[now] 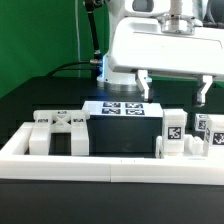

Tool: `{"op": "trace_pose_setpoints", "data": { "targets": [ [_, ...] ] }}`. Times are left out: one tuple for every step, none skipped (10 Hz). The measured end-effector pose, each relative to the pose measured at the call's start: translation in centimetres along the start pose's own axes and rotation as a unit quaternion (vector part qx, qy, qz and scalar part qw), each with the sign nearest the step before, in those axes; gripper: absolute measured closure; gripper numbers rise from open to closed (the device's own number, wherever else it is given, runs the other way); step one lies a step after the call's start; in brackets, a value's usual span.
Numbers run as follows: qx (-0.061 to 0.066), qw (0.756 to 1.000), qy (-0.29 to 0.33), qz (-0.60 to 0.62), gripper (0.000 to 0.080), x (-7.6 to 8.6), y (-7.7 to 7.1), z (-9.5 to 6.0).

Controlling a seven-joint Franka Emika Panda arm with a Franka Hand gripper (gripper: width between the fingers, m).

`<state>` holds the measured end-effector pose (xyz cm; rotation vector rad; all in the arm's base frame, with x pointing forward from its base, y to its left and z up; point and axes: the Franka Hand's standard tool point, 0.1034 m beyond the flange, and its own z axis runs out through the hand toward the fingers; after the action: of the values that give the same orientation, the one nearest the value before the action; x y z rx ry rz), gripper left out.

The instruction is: Assemble chair

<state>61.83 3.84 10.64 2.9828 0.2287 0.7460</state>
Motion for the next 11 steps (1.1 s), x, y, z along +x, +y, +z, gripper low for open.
{"op": "trace_pose_setpoints", "data": {
  "targets": [
    [0.008,0.999,-0.038,0.001,0.0151,-0.5,-0.2,0.3],
    [0.017,0.996,-0.086,0.004,0.0151,-0.4,0.0,0.4],
    [0.023,0.993,-0.116,0.005,0.0151,0.1,0.2,0.5],
    [0.027,0.989,-0.143,0.007,0.0151,0.0,0.3,0.7],
    [0.036,0.981,-0.189,0.008,0.0151,-0.3,0.0,0.7],
    [0.042,0.972,-0.229,0.007,0.0151,0.0,-0.3,0.9],
    [0.042,0.973,-0.228,0.007,0.0151,0.4,-0.3,1.2],
    [0.042,0.973,-0.229,0.007,0.0151,0.3,-0.3,1.2],
    [0.042,0.972,-0.230,0.006,0.0151,0.2,-0.3,1.4],
    [0.042,0.972,-0.231,0.006,0.0151,0.1,-0.3,1.6],
    [0.041,0.972,-0.230,0.005,0.0151,0.0,-0.2,1.8]
  ]
}}
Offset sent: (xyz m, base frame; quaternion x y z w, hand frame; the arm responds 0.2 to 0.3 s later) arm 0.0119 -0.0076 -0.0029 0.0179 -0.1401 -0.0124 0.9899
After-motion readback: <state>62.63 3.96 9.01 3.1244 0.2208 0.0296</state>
